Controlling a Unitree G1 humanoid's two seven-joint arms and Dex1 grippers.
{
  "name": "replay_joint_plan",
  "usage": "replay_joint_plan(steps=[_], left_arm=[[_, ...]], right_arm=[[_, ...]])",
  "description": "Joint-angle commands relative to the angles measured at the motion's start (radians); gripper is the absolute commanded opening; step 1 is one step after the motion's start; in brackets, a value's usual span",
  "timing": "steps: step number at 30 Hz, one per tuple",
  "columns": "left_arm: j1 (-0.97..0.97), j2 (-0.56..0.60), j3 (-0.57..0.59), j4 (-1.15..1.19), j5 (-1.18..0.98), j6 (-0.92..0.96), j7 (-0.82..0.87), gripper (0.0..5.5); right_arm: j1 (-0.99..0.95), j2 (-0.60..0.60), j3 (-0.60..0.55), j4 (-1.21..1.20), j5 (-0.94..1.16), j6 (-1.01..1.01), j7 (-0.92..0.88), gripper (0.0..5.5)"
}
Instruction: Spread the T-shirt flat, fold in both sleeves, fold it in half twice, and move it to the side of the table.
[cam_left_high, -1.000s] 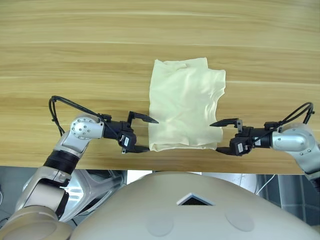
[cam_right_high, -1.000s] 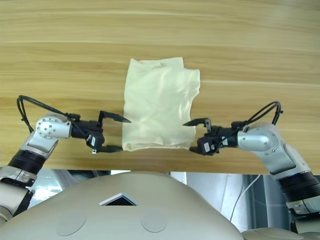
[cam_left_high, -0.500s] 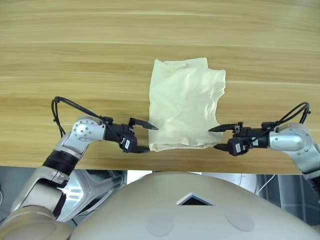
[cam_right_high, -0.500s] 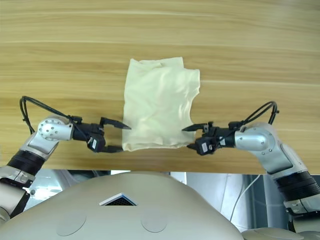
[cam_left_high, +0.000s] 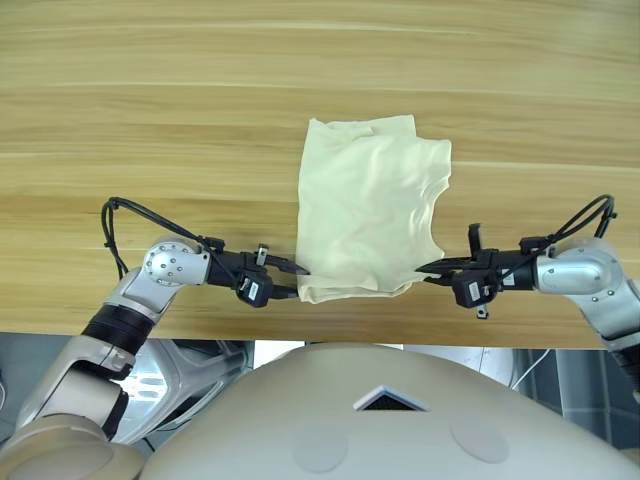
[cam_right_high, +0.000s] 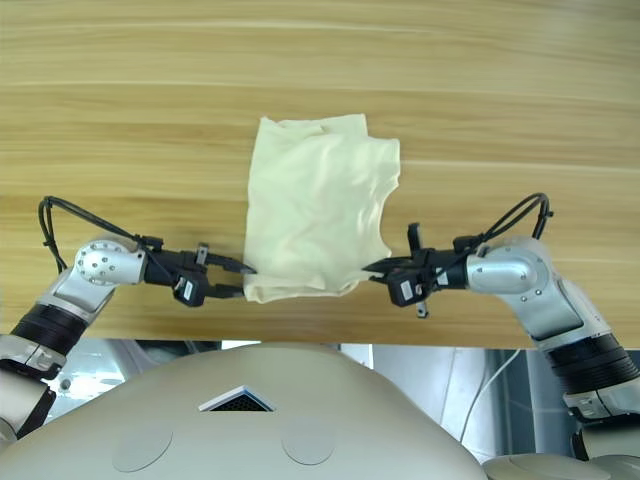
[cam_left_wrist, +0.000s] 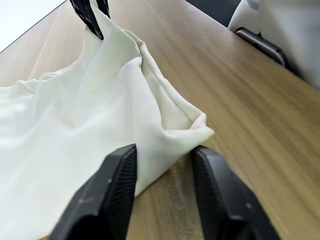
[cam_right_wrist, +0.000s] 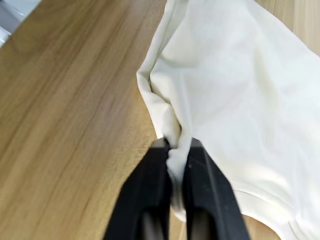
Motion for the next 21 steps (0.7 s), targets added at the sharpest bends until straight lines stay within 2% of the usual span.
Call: replay_joint_plan(steps=[1,8,21], left_arm=[[-0.011,0.005,0.003,0.008,-0.008,0.007,-0.003,1.12],[-0.036,0.008,0.023,0.043,-0.044,0.012,-0.013,0.09],[0.068,0.137,0.106,-0.152,-0.359,0.075,-0.18,0.04]], right_arm=[[0.002,0.001,-0.002,-0.008,0.008,0.001,0.006,0.03],[0.0,0.003,-0.002,-0.011,0.027,-0.01,0.01,0.03],[0.062,-0.078,-0.057,-0.079,0.179,-0.087,0.082,0.03]])
